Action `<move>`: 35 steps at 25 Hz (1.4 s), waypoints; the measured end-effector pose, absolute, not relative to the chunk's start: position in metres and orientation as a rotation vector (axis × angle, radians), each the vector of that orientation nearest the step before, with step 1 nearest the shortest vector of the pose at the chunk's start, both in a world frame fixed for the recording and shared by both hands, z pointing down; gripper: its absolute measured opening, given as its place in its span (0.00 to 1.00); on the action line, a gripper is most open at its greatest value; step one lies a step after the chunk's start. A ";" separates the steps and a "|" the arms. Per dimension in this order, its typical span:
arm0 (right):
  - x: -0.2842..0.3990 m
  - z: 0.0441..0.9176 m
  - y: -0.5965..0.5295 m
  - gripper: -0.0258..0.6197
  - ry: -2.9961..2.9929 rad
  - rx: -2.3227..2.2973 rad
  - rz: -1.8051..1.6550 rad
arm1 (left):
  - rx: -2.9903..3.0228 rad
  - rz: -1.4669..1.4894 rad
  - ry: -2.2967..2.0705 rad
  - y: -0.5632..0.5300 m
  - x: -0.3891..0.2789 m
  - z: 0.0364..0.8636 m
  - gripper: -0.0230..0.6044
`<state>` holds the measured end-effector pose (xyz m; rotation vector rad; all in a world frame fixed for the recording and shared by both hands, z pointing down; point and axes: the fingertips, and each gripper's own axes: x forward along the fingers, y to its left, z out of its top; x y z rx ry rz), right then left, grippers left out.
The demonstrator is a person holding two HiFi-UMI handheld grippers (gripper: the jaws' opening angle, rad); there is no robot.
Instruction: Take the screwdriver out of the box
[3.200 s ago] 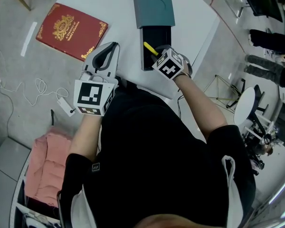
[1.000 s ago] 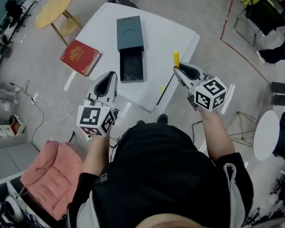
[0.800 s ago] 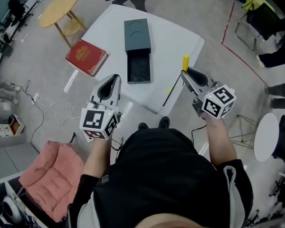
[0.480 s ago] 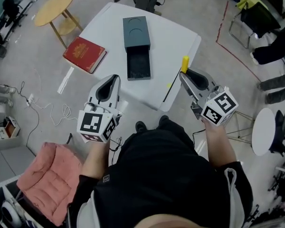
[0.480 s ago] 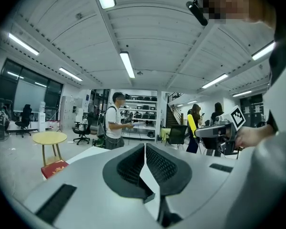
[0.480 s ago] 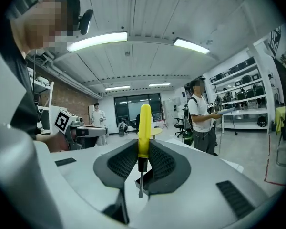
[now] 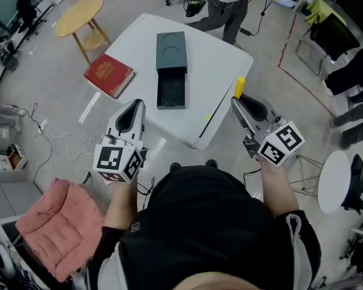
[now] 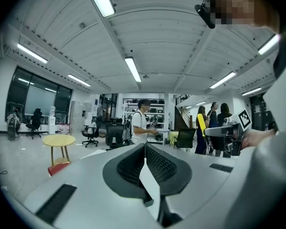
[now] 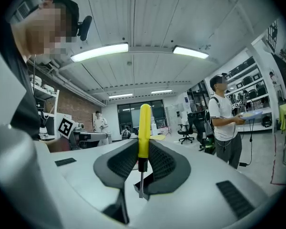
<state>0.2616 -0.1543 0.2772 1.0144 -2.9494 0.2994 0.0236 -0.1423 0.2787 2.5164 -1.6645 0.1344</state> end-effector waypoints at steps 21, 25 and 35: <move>0.232 0.276 -0.154 0.17 -2.957 0.979 0.255 | 2.473 0.133 -1.725 -0.131 -0.008 0.283 0.08; 0.259 0.277 -0.163 0.17 -2.962 0.968 0.262 | 2.465 0.146 -1.730 -0.138 0.020 0.284 0.08; 0.275 0.279 -0.171 0.17 -2.970 0.945 0.287 | 2.449 0.162 -1.741 -0.142 0.037 0.283 0.08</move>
